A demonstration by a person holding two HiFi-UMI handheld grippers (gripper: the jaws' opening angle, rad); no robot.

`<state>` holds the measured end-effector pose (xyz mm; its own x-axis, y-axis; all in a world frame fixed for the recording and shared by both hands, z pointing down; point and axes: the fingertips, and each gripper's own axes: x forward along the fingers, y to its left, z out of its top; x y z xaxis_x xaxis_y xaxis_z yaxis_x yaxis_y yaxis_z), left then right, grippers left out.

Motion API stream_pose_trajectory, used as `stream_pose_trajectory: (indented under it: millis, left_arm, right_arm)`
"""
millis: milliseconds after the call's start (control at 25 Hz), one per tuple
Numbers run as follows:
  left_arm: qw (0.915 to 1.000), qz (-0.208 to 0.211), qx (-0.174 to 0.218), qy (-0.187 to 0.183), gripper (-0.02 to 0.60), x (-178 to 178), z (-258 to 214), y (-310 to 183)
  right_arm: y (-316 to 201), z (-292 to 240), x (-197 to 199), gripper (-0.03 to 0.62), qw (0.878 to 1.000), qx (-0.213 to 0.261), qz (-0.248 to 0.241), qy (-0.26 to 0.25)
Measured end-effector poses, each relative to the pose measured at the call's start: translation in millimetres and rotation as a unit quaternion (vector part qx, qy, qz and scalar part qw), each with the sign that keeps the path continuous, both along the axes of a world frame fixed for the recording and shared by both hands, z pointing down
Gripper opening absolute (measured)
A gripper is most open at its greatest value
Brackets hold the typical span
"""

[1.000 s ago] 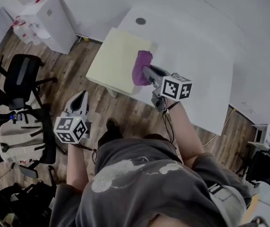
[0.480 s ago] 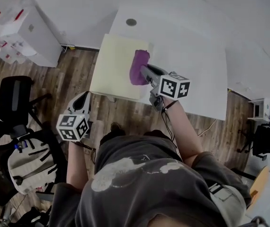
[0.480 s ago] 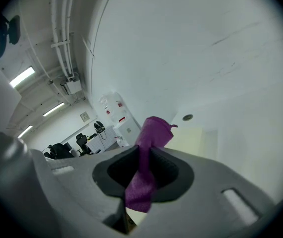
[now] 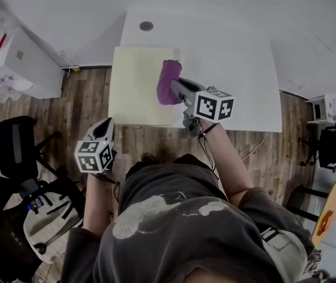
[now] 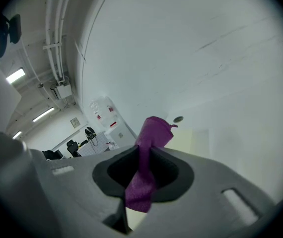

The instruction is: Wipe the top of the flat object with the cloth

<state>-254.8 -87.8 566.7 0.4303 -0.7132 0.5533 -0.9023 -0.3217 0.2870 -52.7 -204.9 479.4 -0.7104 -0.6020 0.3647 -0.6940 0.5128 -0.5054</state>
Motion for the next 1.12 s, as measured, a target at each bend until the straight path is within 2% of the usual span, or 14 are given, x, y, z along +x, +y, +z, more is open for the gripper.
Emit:
stream_pose_trajectory:
  millis: [320, 520, 880, 1120]
  left_arm:
    - [0.9993, 0.000, -0.034, -0.015, -0.005, 3, 10, -12]
    - [0.9974, -0.006, -0.060, -0.038, -0.005, 12, 14, -18]
    - [0.9932, -0.048, -0.096, -0.044, -0.005, 12, 21, -22]
    - [0.9905, -0.079, -0.103, -0.043, -0.005, 10, 23, -25]
  right_arm:
    - [-9, 1, 5, 0.064, 1.000, -0.010, -0.007, -0.015]
    - [-27, 4, -1, 0.064, 0.999, -0.022, -0.035, -0.030]
    - [-79, 10, -52, 0.064, 0.993, -0.040, -0.107, -0.041]
    - [-113, 20, -103, 0.064, 0.987, -0.080, -0.133, -0.049]
